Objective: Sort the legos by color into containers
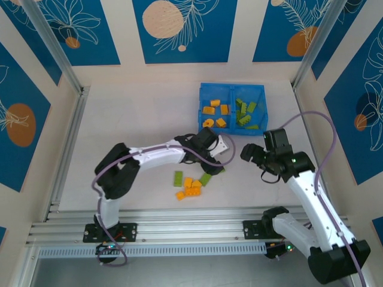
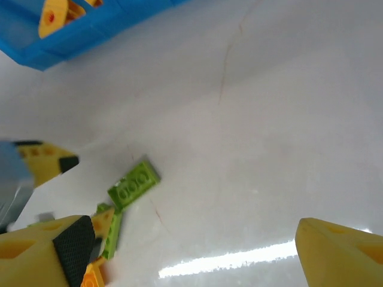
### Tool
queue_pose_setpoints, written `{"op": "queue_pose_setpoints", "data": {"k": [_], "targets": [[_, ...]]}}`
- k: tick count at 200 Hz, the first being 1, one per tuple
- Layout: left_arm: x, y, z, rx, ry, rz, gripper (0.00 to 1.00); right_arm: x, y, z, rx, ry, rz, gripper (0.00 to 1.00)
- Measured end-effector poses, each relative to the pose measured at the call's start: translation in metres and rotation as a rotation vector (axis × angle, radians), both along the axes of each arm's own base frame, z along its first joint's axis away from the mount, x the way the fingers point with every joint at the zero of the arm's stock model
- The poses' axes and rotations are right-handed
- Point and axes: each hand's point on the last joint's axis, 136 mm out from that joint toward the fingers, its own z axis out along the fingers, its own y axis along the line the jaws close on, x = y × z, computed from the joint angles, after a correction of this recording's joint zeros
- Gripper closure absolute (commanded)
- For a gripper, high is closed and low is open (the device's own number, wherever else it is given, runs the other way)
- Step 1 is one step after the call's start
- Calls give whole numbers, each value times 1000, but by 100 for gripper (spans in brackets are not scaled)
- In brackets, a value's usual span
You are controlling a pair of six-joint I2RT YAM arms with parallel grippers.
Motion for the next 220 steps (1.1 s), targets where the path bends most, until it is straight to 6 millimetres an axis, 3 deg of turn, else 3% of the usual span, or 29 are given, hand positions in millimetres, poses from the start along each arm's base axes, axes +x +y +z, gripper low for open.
{"op": "queue_pose_setpoints", "data": {"k": [28,73,138,189,220], "targets": [[-4,-11,-19,35,49,-24,32,-15,-5,-2,17,8,-33,10],[-16,-11,-46,133,105,-62,46,-16,-7,-4,20,14,-47,10],[-14,-13,-47,183,59,-74,69,-19,-9,-10,16,34,-57,10],[-16,-19,-31,119,28,-70,69,-19,-10,-9,21,30,-70,10],[3,-48,19,-20,-59,-49,68,-21,-14,-1,25,-12,-99,10]]}}
